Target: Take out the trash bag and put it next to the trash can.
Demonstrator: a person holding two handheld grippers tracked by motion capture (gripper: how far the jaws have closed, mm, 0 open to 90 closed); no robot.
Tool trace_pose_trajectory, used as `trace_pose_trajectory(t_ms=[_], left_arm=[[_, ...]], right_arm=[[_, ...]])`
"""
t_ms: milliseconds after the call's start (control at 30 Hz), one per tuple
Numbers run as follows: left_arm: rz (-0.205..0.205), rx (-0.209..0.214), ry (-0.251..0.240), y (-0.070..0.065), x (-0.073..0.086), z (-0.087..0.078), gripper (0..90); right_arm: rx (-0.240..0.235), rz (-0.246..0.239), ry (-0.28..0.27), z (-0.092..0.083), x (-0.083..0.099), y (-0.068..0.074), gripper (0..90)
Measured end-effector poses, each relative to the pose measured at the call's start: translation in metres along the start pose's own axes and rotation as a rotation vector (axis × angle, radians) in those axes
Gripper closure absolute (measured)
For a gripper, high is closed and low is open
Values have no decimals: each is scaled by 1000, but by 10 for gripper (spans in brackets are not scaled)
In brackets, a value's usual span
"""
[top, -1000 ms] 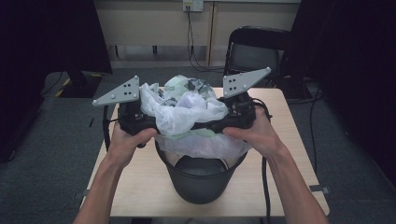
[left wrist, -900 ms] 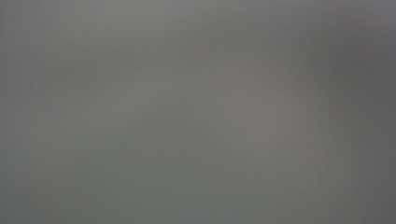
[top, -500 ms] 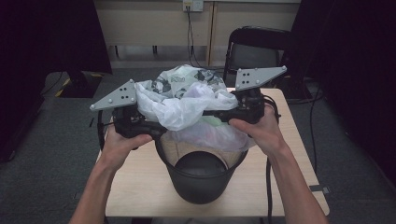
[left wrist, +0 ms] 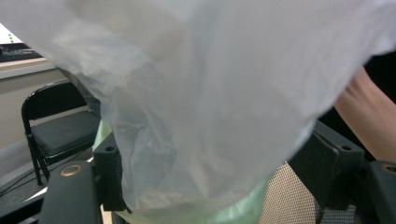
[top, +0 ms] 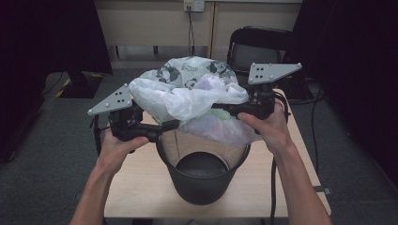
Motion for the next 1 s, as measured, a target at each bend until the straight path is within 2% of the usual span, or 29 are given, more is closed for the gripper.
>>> trace_pose_trajectory(t_ms=[100, 200, 267, 333, 467, 733, 800, 900, 1000], left_arm=[[6, -6, -2, -1, 1, -5, 236], [-9, -21, -7, 3, 1, -10, 242], [-11, -9, -6, 3, 1, -11, 242], [7, -12, 10, 0, 3, -10, 241], [14, -17, 29, -3, 8, -7, 232], [2, -41, 37, 3, 18, -11, 232], [6, -64, 36, 5, 20, -15, 232], [-13, -52, 5, 6, 19, -22, 232], [-9, -71, 25, 7, 22, -23, 232]], right_arm=[[-1, 16, -17, 0, 3, -6, 809], [9, 36, -39, -2, 3, -12, 809], [17, 49, -53, -3, 2, -17, 810], [17, 53, -61, -4, 1, -21, 810], [32, 76, -79, -6, -2, -30, 812], [65, 109, -60, -5, -2, -55, 812], [74, 115, -62, -6, -2, -60, 812], [91, 121, -65, -11, -3, -66, 812], [110, 132, -77, -17, -5, -75, 812]])
Point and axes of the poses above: each handheld gripper's, and its own axes: z roughly forward along the jaws, x roughly out of its underside, y roughly to its left, the point moved 9 cm from there along z, roughly forward along the jaws, and after that the axes turned 7 degrees about y, right-handed, at the moved point
